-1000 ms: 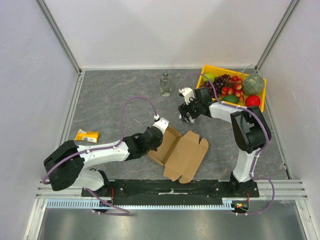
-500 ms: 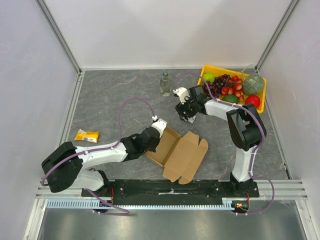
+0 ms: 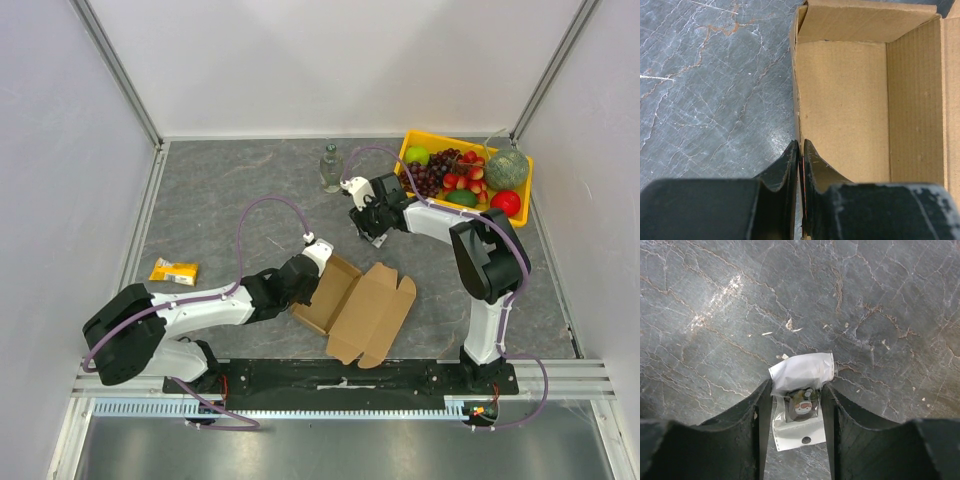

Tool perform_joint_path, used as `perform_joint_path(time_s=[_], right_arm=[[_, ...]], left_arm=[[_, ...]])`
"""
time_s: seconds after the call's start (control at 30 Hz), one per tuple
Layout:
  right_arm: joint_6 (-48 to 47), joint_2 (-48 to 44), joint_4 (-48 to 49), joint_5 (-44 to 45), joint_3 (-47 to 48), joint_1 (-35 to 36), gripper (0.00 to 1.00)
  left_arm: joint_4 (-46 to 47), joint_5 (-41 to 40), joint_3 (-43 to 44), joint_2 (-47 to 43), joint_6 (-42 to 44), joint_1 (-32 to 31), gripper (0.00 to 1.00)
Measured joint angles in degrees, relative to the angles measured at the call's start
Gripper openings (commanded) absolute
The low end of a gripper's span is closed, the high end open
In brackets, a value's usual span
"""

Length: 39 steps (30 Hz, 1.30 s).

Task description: Fold the paper box

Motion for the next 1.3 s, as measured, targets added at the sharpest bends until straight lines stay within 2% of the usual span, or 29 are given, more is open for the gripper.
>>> perform_joint_path(time_s=[0.23, 0.47, 0.73, 0.87, 1.07, 1.1, 1.13, 1.2, 1.3], right_arm=[[2.1, -0.2, 0.2, 1.9, 0.0, 0.2, 0.35], [4.5, -3.6, 0.2, 5.1, -3.2, 0.1, 0.33], [8.3, -16.5, 0.7, 1.3, -5.3, 0.5, 0.32], [9.8, -24.5, 1.5, -0.1, -7.8, 4.2, 0.32], [14.5, -30.9, 2.4, -2.5, -15.2, 11.9, 0.30], [15.8, -31.6, 2.4, -3.0, -16.8, 12.9, 0.31], [16.7, -32.1, 2.4, -3.5, -17.8, 13.4, 0.39], [19.0, -33.3, 2.4, -5.1, -20.1, 14.5, 0.60], [21.9, -35.1, 3.1, -8.0, -22.6, 15.3, 0.75]], left_arm=[[0.0, 0.8, -0.3, 0.0, -0.2, 0.0, 0.14], [1.1, 1.1, -0.7, 0.0, -1.0, 0.2, 0.14], [2.1, 1.3, -1.2, 0.0, -1.7, 0.6, 0.14], [2.8, 1.5, -1.2, 0.0, -1.9, 0.9, 0.14], [3.2, 2.4, -1.3, 0.0, -2.0, 1.1, 0.14], [3.2, 2.5, -1.3, 0.0, -2.1, 1.1, 0.14], [3.3, 2.5, -1.2, 0.1, -2.1, 1.2, 0.14], [3.3, 2.6, -1.3, 0.3, -2.1, 1.2, 0.14], [3.7, 2.8, -1.3, 0.9, -2.2, 1.2, 0.14]])
